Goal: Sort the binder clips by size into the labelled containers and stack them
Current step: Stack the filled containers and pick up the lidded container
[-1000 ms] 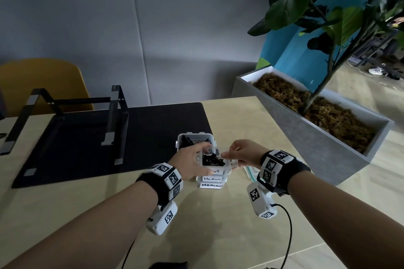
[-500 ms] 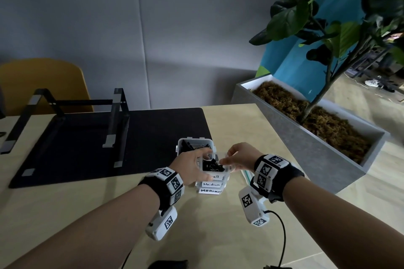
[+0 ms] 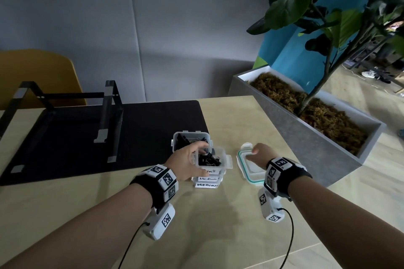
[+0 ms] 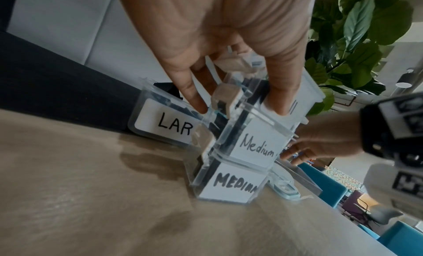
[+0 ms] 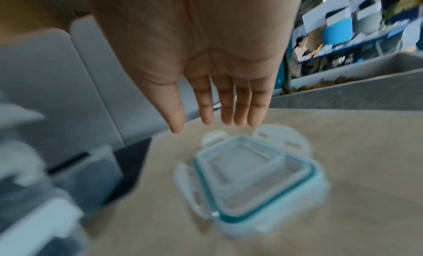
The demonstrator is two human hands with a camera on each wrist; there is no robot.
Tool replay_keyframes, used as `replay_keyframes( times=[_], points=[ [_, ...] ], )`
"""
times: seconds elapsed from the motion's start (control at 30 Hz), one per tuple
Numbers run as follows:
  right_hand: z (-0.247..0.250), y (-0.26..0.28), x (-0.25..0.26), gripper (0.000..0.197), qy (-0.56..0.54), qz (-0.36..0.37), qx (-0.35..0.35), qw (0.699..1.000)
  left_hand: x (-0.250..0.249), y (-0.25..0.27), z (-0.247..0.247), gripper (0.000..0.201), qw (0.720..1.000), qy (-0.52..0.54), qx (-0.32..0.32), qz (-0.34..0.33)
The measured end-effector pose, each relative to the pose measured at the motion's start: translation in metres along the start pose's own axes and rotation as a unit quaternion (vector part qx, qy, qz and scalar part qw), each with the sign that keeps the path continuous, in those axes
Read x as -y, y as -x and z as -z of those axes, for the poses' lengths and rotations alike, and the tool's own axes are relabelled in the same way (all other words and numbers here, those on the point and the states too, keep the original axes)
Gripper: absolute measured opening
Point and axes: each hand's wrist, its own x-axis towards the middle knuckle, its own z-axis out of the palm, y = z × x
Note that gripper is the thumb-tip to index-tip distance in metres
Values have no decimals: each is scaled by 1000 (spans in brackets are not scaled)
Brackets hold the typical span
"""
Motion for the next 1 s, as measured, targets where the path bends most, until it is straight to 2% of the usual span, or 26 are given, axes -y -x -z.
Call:
replay_keyframes(
  times=[0.1,0.27,0.43,0.6,0.73,0.8,0.9,0.93,1.0],
  points=[
    [-17,-12,-27,58,28,-72,3,997,0,0,-1,77,1000,7,-2,0],
    [-39,-17,-30,79,86,-66,-21,994,1,0,-1,77,1000,28,-2,8],
    [-39,-19,-25,105,77,-116,-18,990,0,0,-1,76,1000,28,-3,3],
    [-35,-19,-24,94,82,-113,-2,990,0,0,0,77,1000,22,-1,3],
    [-36,-20,-25,105,54,-111,0,992,1,0,-1,77,1000,22,-2,1],
    [-34,-21,-26,86,3,-87,-2,996,1,0,-1,78,1000,22,-1,0],
    [-25,-19,-23,35,-20,-23,-7,1000,1,1,-1,77,1000,30,-1,2],
    [-21,-17,-21,25,-26,-4,-14,1000,1,1,-1,78,999,32,-1,3],
    [-10,-13,-12,19,-37,41,-34,998,2,1,-2,81,1000,31,-3,2]
  ],
)
